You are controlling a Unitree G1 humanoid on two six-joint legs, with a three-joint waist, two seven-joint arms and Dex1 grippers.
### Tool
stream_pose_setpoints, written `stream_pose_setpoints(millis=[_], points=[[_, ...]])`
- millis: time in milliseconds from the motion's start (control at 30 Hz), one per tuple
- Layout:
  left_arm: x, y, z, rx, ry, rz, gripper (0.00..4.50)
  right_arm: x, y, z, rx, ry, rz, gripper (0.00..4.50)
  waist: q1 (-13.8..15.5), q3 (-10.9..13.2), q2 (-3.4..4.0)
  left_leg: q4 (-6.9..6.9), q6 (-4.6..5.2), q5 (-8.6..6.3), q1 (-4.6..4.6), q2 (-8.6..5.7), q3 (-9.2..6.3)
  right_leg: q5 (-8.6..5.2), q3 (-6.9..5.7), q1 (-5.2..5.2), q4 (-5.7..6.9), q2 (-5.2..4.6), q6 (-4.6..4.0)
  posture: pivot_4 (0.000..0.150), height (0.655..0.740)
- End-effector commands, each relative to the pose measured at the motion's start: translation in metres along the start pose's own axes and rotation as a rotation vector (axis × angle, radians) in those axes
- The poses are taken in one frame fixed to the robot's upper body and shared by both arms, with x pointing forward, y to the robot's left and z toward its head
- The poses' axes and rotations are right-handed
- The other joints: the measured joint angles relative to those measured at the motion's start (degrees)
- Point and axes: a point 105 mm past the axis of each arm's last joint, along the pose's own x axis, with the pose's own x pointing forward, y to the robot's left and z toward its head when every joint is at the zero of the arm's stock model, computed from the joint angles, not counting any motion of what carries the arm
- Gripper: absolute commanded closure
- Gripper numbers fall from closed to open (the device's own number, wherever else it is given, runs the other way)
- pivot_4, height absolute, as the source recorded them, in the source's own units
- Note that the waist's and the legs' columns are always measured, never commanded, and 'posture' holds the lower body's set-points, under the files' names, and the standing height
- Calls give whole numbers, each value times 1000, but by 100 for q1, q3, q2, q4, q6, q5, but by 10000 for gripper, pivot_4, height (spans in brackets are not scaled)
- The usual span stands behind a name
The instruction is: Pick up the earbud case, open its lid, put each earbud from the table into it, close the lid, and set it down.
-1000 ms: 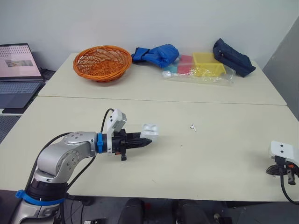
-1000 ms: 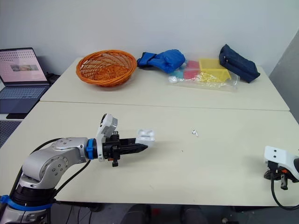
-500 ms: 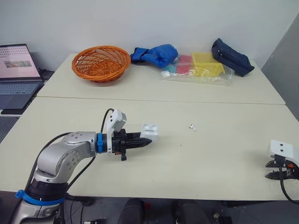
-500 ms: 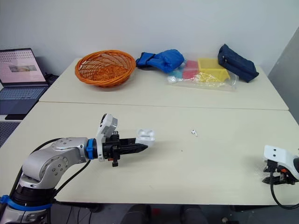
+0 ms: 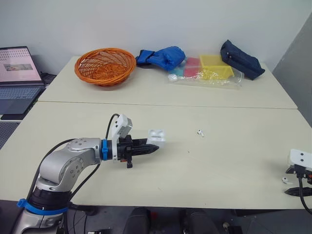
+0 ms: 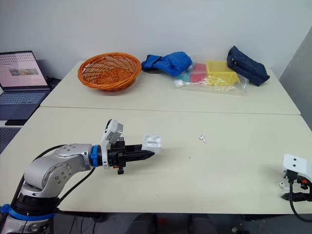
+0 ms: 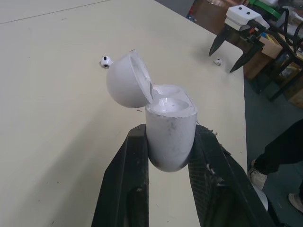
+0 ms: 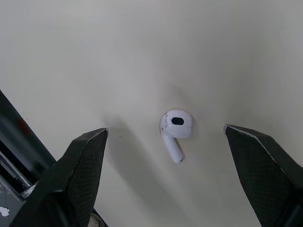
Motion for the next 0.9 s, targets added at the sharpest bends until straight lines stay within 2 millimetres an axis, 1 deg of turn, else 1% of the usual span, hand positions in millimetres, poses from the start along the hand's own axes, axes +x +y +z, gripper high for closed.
stream_pose_setpoints(millis=[33,267,400,433,500,633,667,733,767,800,900], points=[[1,-8,10,43,-22,-26,37544,-4,-5,5,-6,-16,-28,3821,0,0,0,0,0,0,0,0,0,1,0,0,0,0,1,1500,7400],[1,-8,11,43,-23,-27,37544,-2,-4,7,-4,-28,-23,3821,1,0,0,0,0,0,0,0,0,2,0,0,0,0,3,1500,7400],[2,-10,9,40,-18,-33,37544,-2,-1,5,-1,-17,-14,3821,2,0,0,0,0,0,0,0,0,2,0,0,0,0,3,1500,7400],[1,-10,9,39,-18,-33,37544,-2,0,4,-2,-12,-10,5366,2,0,0,0,0,0,0,0,-1,2,-1,0,0,0,3,1500,7400],[1,-9,9,38,-18,-32,37544,-2,-1,4,3,-19,-17,9830,2,0,0,0,0,0,0,0,-1,2,-1,1,0,0,3,1500,7400],[1,-10,9,38,-17,-32,37544,0,1,7,-3,-30,-9,23639,2,0,0,0,0,0,0,0,-1,1,-1,1,0,0,2,1500,7400],[1,-10,9,37,-17,-33,37544,0,1,7,-3,-31,-9,28029,2,0,0,0,0,0,0,0,-2,1,-1,1,0,0,2,1500,7400],[1,-10,9,36,-16,-34,37544,0,2,7,-7,-28,-8,34809,2,0,0,0,0,0,0,0,-2,1,-1,1,0,0,2,1500,7400],[1,-10,8,36,-15,-34,37544,0,2,6,-6,-26,-8,38926,2,0,0,0,0,0,0,0,-2,1,-1,1,0,0,2,1500,7400],[1,-10,8,35,-15,-34,37544,0,1,6,-7,-27,-10,40540,2,0,0,0,0,0,0,0,-1,1,-1,1,0,0,2,1500,7400],[1,-10,8,34,-15,-33,37544,1,1,8,-15,-33,-12,40530,2,0,0,0,0,0,0,0,0,1,-1,1,0,0,2,1500,7400]])
